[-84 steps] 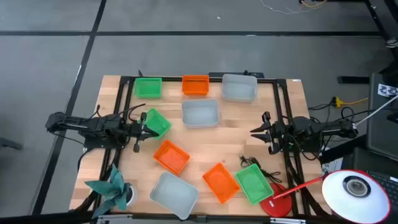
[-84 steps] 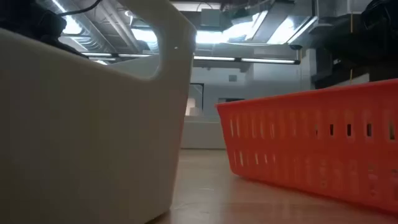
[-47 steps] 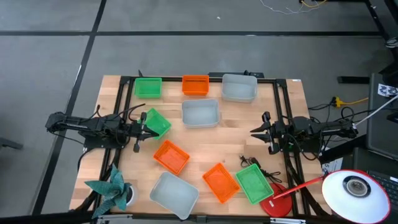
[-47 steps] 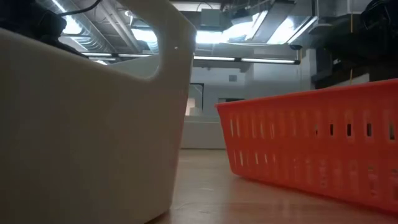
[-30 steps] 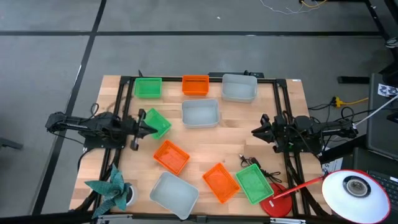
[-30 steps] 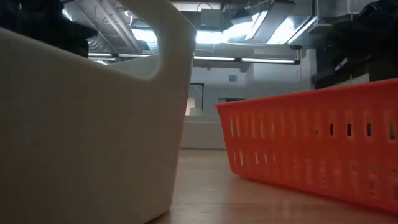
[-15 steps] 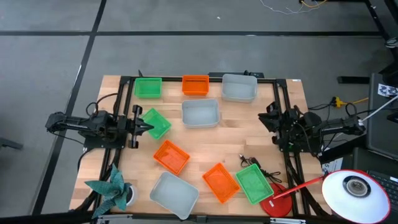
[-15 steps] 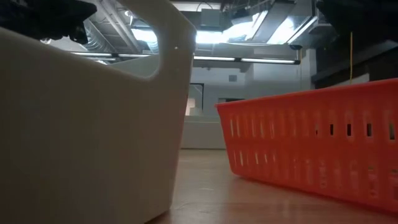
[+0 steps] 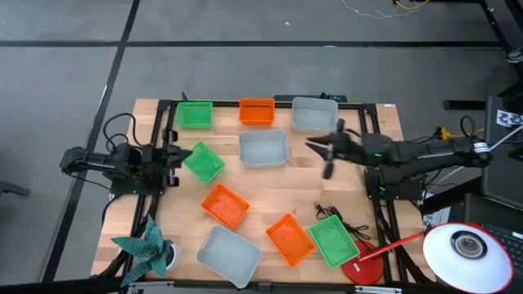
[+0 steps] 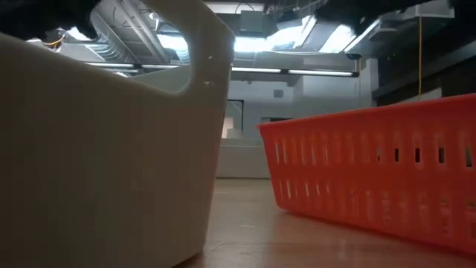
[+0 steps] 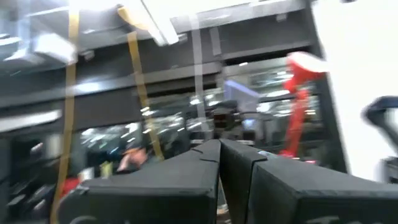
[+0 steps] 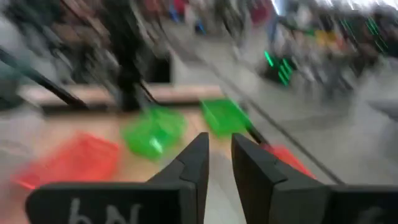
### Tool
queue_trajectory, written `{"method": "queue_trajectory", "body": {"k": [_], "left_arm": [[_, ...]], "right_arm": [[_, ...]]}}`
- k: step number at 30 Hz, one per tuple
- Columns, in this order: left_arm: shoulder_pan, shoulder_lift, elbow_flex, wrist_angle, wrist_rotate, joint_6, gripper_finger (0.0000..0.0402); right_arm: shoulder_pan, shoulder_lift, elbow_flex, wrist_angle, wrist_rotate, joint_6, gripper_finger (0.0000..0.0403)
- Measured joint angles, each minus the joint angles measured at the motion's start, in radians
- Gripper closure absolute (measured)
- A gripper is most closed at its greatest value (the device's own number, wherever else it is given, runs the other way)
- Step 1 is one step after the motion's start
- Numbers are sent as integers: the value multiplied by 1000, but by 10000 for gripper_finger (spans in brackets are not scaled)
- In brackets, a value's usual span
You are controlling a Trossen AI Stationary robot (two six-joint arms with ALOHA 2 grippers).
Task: Stack baskets by color
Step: Stack the middle gray bin on top of the top gray bin
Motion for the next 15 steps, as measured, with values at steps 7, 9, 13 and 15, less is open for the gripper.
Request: {"method": "queue_trajectory", "body": {"k": [7, 9, 13, 15], "left_arm": [[0, 0, 0, -59, -121, 17, 401], [0, 0, 0, -62, -121, 17, 401], [0, 0, 0, -83, -121, 16, 401], [0, 0, 0, -82, -121, 12, 401]], "right_arm": [[-125, 342, 272, -178, -186, 25, 332], [-143, 422, 343, -194, -258, 0, 332], [-150, 549, 449, -214, -319, -72, 332], [-149, 595, 487, -212, -319, -113, 332]]}}
